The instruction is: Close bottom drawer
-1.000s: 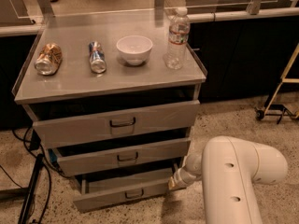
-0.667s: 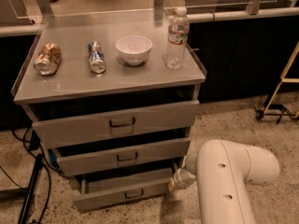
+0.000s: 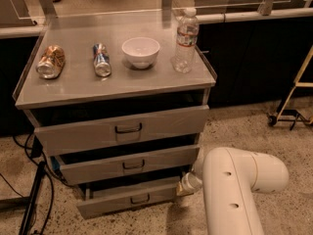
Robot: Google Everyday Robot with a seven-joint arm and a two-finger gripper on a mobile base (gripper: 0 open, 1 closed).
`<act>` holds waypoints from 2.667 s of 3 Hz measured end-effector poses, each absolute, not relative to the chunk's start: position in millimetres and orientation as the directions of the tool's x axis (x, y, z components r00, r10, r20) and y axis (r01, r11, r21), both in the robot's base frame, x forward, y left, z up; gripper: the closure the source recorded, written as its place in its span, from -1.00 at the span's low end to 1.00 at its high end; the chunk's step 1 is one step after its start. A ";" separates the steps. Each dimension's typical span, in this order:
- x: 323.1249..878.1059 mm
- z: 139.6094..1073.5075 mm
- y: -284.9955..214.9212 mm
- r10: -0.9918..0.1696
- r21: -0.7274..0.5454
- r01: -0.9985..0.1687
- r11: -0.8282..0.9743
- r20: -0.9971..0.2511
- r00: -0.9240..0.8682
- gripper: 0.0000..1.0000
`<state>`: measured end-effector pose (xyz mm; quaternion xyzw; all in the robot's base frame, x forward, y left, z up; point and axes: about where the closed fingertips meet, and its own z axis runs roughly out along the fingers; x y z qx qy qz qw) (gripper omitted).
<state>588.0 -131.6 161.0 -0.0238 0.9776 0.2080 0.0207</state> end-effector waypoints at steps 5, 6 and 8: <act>665.4 215.1 -162.3 0.257 0.403 0.129 0.906 -0.280 -0.925 1.00; 651.7 215.6 -171.0 0.244 0.402 0.132 0.906 -0.241 -0.939 1.00; 576.2 226.5 -211.8 0.204 0.391 0.173 0.904 -0.038 -0.978 0.47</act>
Offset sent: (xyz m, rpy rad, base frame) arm 0.0595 -0.0226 0.0373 -0.0160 -0.1710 -0.1935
